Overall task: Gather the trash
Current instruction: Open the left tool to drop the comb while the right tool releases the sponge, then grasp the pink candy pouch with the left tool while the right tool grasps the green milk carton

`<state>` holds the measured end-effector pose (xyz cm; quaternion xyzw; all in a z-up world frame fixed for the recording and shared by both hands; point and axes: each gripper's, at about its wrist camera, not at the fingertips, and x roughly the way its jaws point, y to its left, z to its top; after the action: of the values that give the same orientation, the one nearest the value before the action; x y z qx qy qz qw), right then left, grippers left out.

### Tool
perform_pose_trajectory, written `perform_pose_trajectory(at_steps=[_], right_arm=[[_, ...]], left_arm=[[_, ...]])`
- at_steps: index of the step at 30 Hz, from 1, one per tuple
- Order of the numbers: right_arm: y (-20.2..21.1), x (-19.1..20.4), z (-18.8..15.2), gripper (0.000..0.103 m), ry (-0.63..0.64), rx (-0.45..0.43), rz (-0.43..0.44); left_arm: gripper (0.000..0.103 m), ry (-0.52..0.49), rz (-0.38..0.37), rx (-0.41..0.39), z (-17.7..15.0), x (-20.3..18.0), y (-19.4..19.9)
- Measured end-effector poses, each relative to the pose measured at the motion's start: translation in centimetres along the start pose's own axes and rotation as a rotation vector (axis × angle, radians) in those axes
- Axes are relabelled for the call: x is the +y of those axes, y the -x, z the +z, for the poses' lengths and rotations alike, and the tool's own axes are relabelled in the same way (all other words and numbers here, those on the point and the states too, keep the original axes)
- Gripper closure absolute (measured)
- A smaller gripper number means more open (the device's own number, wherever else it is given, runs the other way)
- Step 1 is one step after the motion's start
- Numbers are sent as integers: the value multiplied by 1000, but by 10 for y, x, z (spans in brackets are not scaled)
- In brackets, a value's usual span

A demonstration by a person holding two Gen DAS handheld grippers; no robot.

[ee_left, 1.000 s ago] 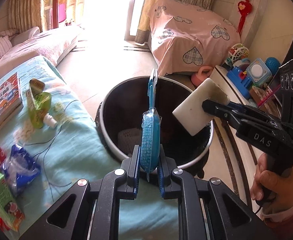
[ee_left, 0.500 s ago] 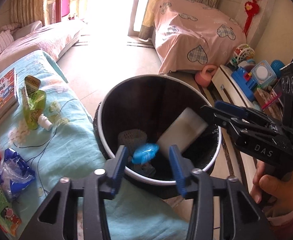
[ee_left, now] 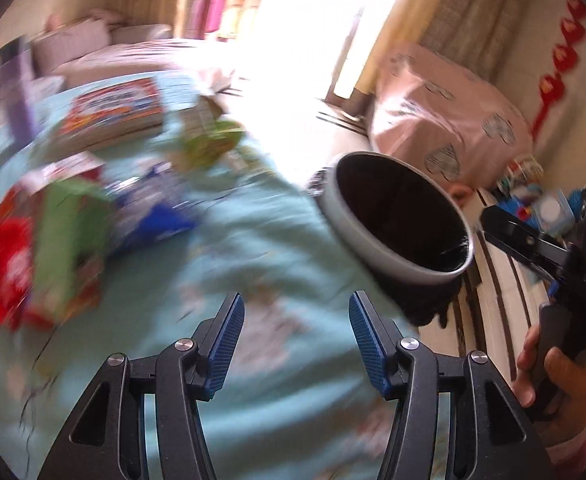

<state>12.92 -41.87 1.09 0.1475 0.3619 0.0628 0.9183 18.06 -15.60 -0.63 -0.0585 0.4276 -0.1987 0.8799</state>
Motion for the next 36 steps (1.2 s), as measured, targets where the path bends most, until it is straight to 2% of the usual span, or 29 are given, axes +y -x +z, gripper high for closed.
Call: perform_pose_trajectory(at_steps=[5, 10, 15, 19, 24, 27, 31, 36], right_arm=[[-6, 35, -15, 1, 2, 22, 119], [-17, 69, -33, 1, 13, 80, 197], [-40, 102, -58, 1, 27, 149, 227], [-54, 127, -70, 1, 35, 163, 224], [-69, 156, -74, 2, 48, 178, 203], [-76, 173, -73, 2, 61, 176, 185], [-86, 194, -68, 2, 75, 167, 163], [-103, 217, -65, 5, 87, 166, 156]], left_arm=[[47, 87, 87, -28, -30, 31, 42], [46, 178, 169, -57, -56, 62, 81], [46, 223, 202, -64, -70, 93, 104], [46, 231, 217, -80, -78, 122, 123], [42, 206, 212, -94, -78, 160, 131], [34, 178, 201, -95, -74, 180, 130], [28, 84, 185, -72, -60, 203, 119], [24, -68, 161, -31, -37, 226, 97]])
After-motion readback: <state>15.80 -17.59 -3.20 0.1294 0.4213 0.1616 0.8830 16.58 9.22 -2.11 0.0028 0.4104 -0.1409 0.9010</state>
